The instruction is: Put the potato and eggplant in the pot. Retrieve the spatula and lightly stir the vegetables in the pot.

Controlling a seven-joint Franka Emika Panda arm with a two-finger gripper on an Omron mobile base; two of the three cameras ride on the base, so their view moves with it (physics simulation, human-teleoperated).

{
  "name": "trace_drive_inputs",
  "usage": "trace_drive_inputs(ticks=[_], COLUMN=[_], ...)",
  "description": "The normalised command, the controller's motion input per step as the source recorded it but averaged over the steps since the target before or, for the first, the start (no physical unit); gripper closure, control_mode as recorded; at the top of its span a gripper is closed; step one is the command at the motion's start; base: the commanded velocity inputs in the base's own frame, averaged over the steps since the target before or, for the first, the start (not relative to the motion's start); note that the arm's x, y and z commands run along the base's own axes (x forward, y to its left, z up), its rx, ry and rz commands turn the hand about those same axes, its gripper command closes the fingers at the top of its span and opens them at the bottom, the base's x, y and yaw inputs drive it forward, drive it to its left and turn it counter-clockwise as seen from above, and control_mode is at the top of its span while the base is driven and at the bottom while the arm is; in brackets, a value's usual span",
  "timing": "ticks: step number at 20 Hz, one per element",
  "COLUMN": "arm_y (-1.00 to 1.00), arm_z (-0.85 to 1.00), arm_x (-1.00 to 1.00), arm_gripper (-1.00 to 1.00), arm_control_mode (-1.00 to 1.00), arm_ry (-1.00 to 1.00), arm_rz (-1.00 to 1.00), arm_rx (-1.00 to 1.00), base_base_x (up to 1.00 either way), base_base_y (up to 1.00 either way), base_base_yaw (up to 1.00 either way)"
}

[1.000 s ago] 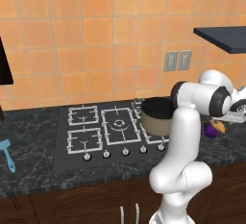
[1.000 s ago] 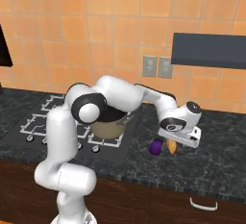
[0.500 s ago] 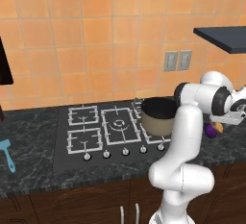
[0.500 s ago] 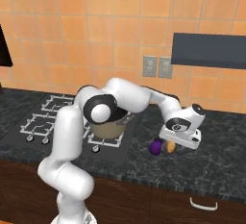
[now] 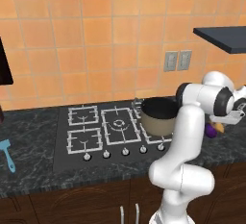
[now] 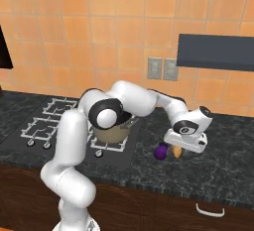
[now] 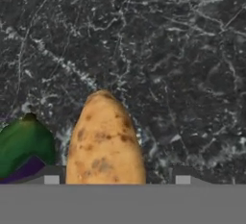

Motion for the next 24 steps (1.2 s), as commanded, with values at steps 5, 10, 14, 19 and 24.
trace_drive_inputs(ticks=[5, 10, 14, 19, 24], arm_y=[0.6, 0.16, 0.05, 0.6, 0.82], arm_z=[-0.24, 0.55, 1.0, 1.0, 0.96], arm_x=[0.0, -0.26, -0.23, 0.0, 0.0], arm_gripper=[1.0, 1.0, 1.0, 1.0, 1.0], arm_control_mode=[-1.0, -1.0, -1.0, -1.0, -1.0], arm_ry=[0.0, -0.2, -0.34, -0.12, 0.0], arm_rz=[0.04, 0.01, 0.0, 0.0, 0.0], arm_rx=[0.0, 0.0, -0.03, -0.09, -0.12], base_base_x=[0.0, 0.0, 0.0, 0.0, 0.0], base_base_y=[0.0, 0.0, 0.0, 0.0, 0.0], base_base_yaw=[0.0, 0.0, 0.0, 0.0, 0.0])
